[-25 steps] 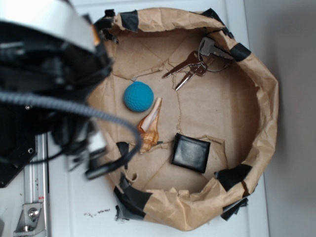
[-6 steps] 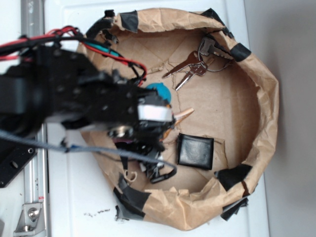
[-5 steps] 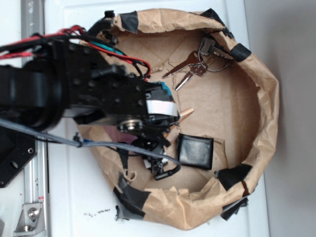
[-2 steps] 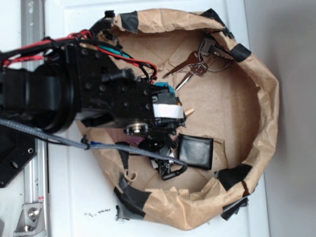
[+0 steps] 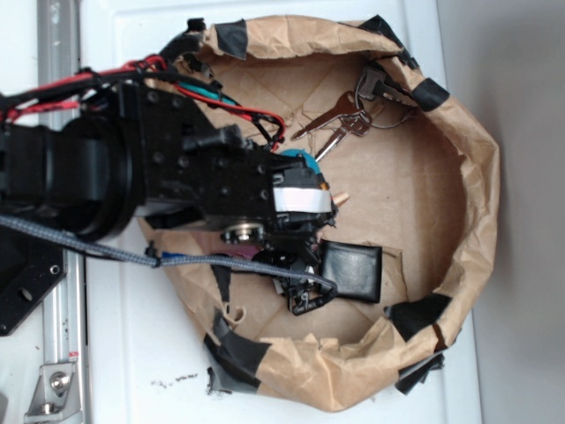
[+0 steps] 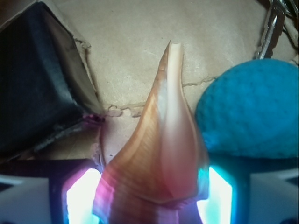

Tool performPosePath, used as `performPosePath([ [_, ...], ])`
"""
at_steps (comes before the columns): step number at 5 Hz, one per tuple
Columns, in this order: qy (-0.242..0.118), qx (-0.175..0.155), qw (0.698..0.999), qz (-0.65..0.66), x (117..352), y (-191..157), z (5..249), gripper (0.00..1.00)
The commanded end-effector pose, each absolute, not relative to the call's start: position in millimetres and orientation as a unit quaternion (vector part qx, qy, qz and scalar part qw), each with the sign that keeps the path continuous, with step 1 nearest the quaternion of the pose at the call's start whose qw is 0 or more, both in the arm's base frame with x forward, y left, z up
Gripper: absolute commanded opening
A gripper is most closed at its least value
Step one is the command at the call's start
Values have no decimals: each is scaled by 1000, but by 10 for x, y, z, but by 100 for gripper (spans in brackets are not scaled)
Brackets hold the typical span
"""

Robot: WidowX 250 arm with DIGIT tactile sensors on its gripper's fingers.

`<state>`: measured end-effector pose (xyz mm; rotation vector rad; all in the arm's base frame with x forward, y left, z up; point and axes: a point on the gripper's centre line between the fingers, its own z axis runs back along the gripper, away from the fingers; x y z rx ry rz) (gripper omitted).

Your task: Grab the shell.

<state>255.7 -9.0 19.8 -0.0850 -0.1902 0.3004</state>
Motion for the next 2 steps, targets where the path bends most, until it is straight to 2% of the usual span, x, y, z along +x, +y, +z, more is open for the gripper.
performPosePath([
  [1, -141, -54, 981, 123, 2736, -25, 850, 0],
  [2, -109, -67, 985, 111, 2798, 119, 1336, 0],
])
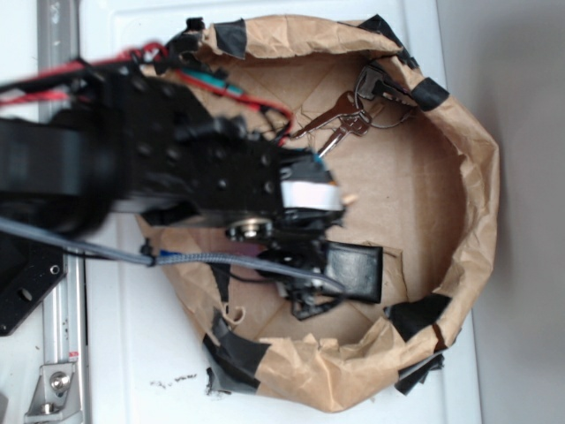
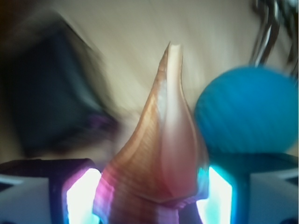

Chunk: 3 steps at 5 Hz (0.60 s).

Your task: Grab the shell.

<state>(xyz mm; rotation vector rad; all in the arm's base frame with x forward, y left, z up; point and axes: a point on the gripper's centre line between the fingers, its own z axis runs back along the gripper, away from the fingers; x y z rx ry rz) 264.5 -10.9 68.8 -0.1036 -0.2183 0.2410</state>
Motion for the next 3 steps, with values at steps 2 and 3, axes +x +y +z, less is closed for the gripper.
performPosePath([
  [2, -122, -31, 990, 59, 2695, 109, 2298, 0],
  [3, -113, -25, 992, 45, 2665, 77, 2261, 0],
])
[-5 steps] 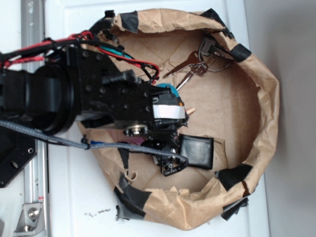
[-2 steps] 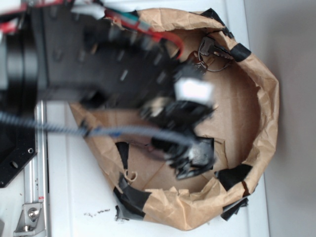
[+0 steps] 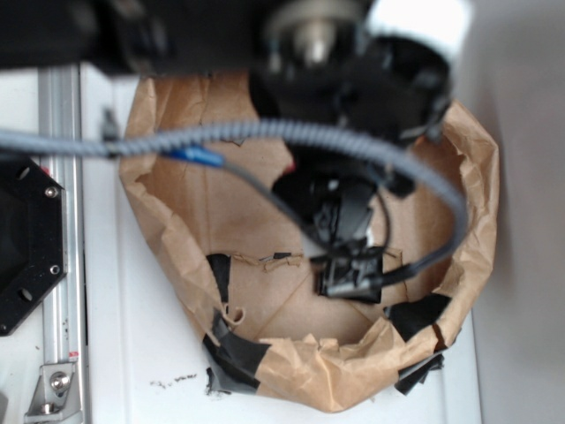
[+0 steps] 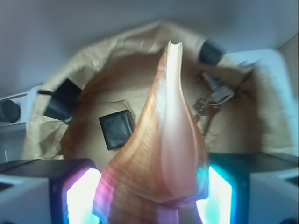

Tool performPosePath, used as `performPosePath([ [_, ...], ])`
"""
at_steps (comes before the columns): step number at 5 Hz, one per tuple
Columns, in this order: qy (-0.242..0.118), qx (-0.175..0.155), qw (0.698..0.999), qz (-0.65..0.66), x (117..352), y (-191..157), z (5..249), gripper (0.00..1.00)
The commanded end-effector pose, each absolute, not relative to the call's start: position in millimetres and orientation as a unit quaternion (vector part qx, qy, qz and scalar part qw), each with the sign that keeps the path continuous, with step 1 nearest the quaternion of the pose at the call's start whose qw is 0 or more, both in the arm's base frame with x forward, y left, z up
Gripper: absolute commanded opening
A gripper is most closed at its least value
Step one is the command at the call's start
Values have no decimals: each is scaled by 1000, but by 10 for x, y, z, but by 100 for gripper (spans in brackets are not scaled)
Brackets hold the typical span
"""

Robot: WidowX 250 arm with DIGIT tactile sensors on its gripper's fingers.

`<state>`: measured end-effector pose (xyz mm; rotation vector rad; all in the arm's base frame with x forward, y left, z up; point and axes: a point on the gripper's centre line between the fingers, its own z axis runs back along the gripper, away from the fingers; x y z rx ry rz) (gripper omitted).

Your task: Grab the shell.

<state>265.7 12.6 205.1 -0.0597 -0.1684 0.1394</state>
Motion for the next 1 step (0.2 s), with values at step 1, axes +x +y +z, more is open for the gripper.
performPosePath([
  [1, -99, -34, 993, 46, 2650, 53, 2226, 0],
])
